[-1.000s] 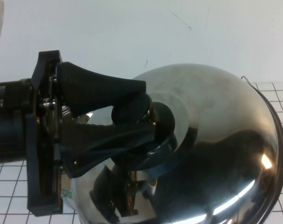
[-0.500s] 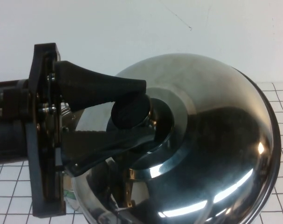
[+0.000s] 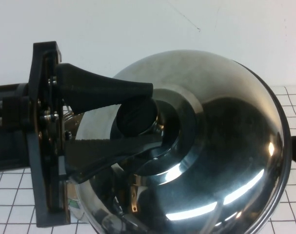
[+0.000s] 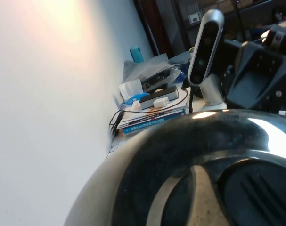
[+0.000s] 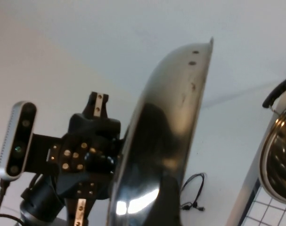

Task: Put pot lid on rack
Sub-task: Hand over the pot lid, then place the pot lid on the pot rack

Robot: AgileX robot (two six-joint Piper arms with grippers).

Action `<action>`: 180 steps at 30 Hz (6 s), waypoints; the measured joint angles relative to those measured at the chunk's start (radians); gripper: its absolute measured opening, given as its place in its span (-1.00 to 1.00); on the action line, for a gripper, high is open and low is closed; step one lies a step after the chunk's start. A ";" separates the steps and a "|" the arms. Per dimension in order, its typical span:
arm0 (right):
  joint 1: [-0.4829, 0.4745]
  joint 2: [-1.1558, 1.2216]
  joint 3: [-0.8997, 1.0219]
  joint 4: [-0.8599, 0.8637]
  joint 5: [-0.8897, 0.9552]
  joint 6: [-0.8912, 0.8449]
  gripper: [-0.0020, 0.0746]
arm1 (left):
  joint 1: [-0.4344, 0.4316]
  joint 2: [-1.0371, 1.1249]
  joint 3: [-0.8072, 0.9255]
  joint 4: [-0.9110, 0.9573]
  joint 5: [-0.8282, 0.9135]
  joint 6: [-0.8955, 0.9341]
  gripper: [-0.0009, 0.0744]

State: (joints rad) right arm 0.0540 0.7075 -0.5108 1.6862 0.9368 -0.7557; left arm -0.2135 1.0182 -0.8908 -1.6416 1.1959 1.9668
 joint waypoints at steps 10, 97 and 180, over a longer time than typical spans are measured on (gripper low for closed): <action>0.021 0.128 0.000 0.000 0.014 -0.031 0.65 | 0.000 0.000 0.000 0.000 -0.065 0.007 -0.09; 0.256 0.813 -0.693 -0.529 -0.493 -0.589 -0.71 | 0.000 -0.219 0.057 0.955 -0.425 -1.122 -0.97; 0.238 0.891 -0.619 -0.907 -0.503 -0.187 0.31 | 0.000 -0.840 0.663 1.058 -0.920 -1.180 -0.98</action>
State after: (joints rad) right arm 0.2920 1.5984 -1.1296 0.7794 0.4340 -0.9425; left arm -0.2135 0.1778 -0.2282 -0.5833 0.2759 0.7869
